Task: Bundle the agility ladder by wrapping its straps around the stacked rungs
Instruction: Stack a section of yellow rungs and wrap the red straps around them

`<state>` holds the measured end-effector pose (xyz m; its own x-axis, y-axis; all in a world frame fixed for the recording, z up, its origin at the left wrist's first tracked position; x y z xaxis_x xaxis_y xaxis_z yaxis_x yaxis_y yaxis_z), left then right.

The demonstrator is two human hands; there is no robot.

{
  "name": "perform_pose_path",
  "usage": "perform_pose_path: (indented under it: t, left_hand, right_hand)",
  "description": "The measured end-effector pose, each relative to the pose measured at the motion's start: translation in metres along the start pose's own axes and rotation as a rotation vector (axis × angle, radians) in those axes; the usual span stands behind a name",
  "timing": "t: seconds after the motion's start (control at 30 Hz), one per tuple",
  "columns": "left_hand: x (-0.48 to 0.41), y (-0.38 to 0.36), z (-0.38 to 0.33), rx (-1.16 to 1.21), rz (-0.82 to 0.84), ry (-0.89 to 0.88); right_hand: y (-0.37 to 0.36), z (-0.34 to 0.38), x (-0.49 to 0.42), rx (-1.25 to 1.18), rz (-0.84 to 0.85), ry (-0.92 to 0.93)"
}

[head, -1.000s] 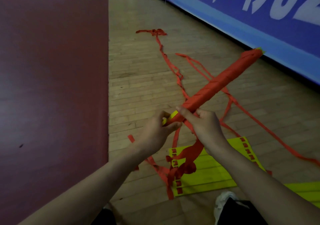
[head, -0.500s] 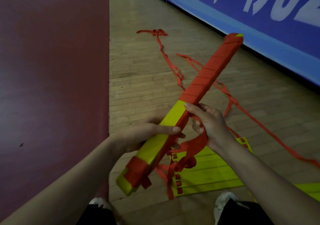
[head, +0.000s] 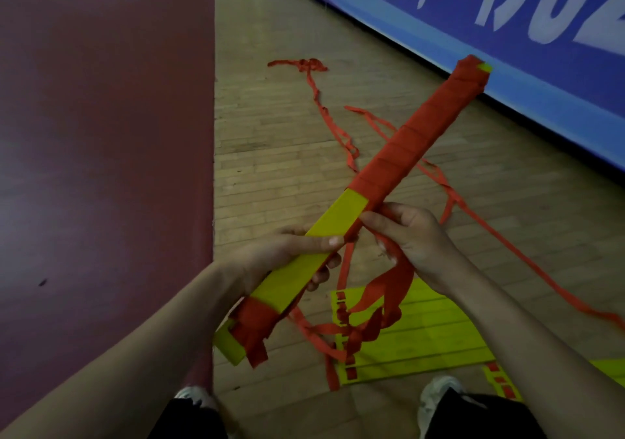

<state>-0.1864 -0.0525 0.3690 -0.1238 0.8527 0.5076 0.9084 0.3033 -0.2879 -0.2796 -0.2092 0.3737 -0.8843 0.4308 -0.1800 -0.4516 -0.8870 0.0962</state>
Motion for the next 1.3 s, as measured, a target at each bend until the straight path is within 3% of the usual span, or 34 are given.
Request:
perform_pose_path:
  t: [0.2,0.4,0.53,0.7,0.97,1.1,1.3]
  left_hand:
    - [0.003,0.009,-0.004,-0.065,-0.112,-0.025]
    - [0.003,0.012,-0.006,-0.047,-0.146,-0.001]
    - [0.000,0.012,-0.008,0.057,-0.131,0.059]
    - [-0.006,0.009,-0.006,0.072,-0.213,0.053]
    - [-0.009,-0.007,-0.004,-0.251,-0.458,-0.056]
    - [-0.014,-0.015,0.001,-0.391,-0.524,-0.101]
    - [-0.017,-0.022,0.001,-0.595,-0.794,-0.270]
  right_hand:
    - [0.006,-0.008,0.000,0.017,-0.017,-0.108]
    - [0.012,-0.010,0.002,0.016,0.079,-0.214]
    - [0.016,-0.014,-0.001,0.066,-0.039,-0.175]
    - [0.010,-0.009,0.000,0.280,-0.117,0.018]
    - [-0.003,-0.005,0.002,0.349,-0.153,0.077]
    - [0.001,-0.002,0.003,0.376,-0.264,0.071]
    - [-0.001,-0.012,0.001,0.133,-0.301,0.019]
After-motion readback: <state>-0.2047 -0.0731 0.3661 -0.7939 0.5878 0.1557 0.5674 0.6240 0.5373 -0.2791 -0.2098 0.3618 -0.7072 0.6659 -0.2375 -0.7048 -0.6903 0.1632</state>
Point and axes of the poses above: each hand's wrist, its own x-axis away from the middle knuckle, its own y-axis out of the back of the hand, z = x × y, the point moved 3 cm from there along -x, towards the middle knuckle, and after that the axes turned 11 degrees about y, right-handed, at the moved point
